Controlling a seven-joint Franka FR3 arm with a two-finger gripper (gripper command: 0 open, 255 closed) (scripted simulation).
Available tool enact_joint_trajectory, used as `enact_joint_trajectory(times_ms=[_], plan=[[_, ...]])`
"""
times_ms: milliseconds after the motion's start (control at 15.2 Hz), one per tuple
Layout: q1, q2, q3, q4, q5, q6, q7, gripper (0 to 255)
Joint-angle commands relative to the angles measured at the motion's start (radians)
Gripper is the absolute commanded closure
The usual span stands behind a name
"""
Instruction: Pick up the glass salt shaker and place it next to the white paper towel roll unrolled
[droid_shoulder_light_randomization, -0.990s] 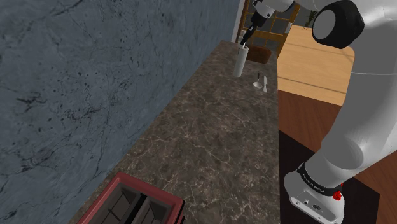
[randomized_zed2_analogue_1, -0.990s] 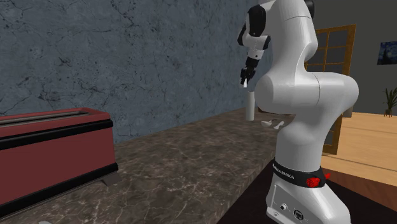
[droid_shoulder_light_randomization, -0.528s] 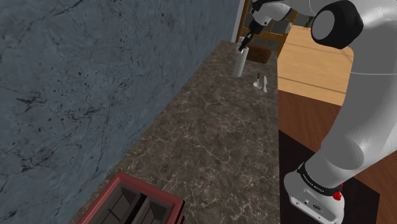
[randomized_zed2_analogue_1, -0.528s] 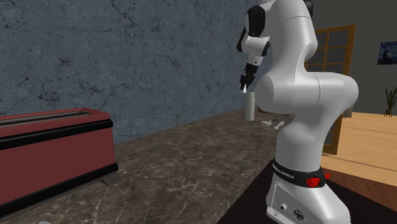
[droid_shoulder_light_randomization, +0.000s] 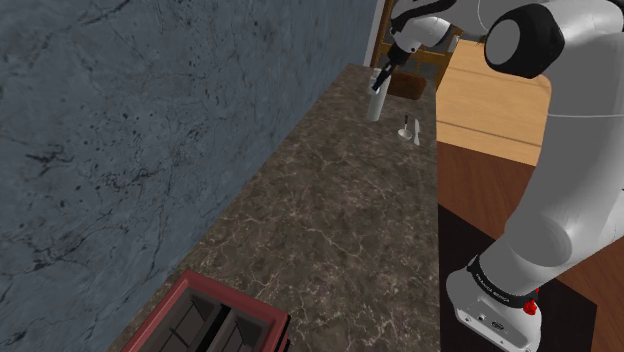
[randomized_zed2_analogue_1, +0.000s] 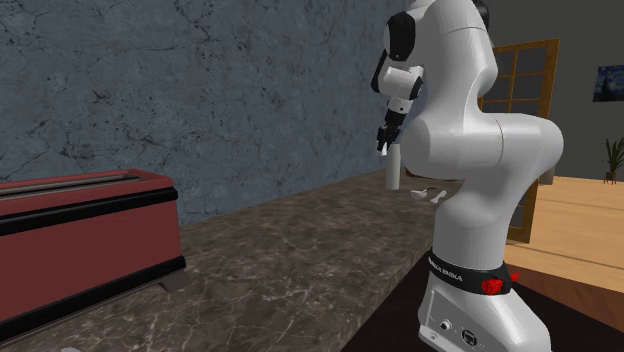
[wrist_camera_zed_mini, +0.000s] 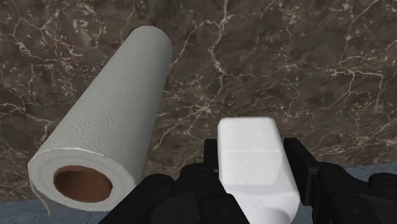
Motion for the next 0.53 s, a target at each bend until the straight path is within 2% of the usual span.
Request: enact_joint_trajectory(times_ms=[0, 462], plan=[[0.000, 0.007, 0.003, -0.017, 0.007, 0.023, -0.010, 255], [-0.003, 0.038, 0.015, -0.061, 0.032, 0.093, -0.043, 255]])
